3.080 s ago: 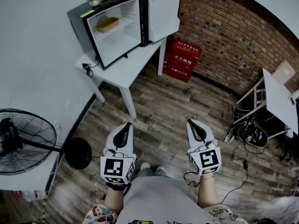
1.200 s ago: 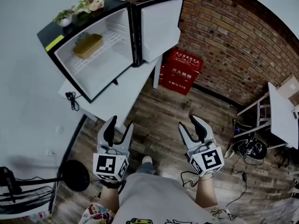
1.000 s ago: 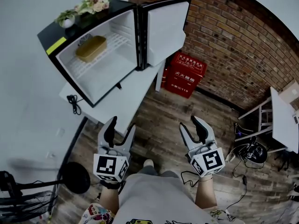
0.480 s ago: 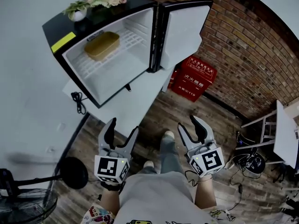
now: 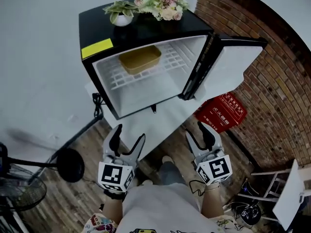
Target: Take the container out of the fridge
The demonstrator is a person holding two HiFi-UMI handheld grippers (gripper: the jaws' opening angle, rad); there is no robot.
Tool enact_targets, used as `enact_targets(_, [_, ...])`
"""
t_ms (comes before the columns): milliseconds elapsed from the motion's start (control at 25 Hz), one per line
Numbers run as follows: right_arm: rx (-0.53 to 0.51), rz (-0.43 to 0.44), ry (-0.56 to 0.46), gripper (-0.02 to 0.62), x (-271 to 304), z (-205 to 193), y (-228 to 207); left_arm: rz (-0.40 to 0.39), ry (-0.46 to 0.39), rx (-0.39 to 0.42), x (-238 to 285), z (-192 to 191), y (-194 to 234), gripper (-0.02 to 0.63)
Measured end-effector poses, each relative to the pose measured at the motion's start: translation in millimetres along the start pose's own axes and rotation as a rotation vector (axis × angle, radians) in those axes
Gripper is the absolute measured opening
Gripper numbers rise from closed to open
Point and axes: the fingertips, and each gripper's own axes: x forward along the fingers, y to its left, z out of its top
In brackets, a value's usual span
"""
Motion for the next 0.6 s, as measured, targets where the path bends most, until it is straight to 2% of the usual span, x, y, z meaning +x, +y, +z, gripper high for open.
enact_targets(320, [-0.067, 0.232, -0.051, 0.19, 76.7, 30.1, -40.4, 0.219, -0.054, -0.01, 40.9, 22.0, 18.7, 0.328])
enact_targets(600, [-0.105, 0.404, -0.095, 0.19, 109.0, 39.7, -64.5, 0.387, -0.076, -0.022, 58.9, 30.1, 13.1, 0.324])
